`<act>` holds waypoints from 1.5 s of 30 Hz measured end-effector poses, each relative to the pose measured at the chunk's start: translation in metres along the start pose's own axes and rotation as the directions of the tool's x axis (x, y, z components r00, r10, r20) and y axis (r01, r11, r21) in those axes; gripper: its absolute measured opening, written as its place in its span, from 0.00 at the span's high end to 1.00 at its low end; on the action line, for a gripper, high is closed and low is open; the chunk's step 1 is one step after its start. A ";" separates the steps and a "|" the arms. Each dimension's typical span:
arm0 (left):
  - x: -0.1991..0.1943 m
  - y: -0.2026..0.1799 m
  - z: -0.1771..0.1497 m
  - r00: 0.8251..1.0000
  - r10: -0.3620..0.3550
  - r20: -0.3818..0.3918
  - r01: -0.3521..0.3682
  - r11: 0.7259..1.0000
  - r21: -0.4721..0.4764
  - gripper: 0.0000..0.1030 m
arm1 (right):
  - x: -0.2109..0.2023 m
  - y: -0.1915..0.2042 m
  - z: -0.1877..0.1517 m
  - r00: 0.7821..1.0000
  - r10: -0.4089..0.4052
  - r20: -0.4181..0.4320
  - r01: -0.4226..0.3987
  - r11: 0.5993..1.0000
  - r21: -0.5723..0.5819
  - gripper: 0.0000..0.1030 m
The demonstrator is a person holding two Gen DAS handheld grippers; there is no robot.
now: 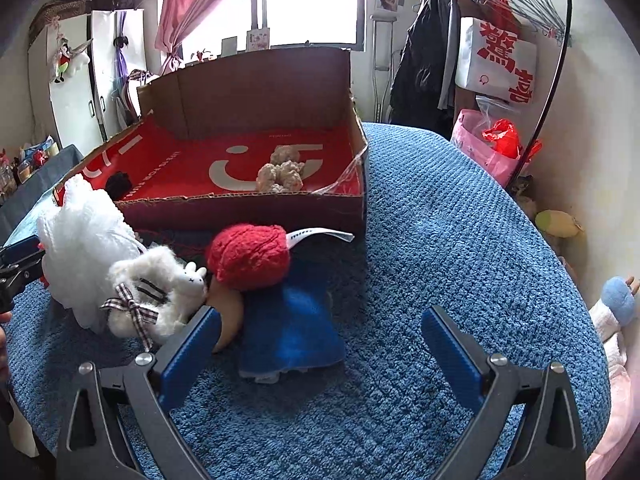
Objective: Organize soft objects
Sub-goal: 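Grasp the red foam net with the left tool while the right tool grasps the blue cloth, then lower the red net and blue cloth into the box and open both tools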
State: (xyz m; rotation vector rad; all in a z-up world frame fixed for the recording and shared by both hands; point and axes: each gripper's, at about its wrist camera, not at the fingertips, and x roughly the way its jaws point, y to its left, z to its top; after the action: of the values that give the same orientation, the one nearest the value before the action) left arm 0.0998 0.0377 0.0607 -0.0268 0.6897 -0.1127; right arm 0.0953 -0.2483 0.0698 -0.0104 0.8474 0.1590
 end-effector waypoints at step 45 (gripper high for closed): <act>-0.007 -0.010 0.019 0.994 -0.109 -0.004 0.108 0.990 0.090 0.55 | -0.024 -0.001 0.028 0.992 0.118 0.052 -0.118 0.993 -0.013 0.78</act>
State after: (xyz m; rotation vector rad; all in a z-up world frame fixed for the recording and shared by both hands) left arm 0.1055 0.0282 0.0802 0.0221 0.6820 -0.2482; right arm 0.1006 -0.2510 0.1057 0.0346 0.7944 0.2735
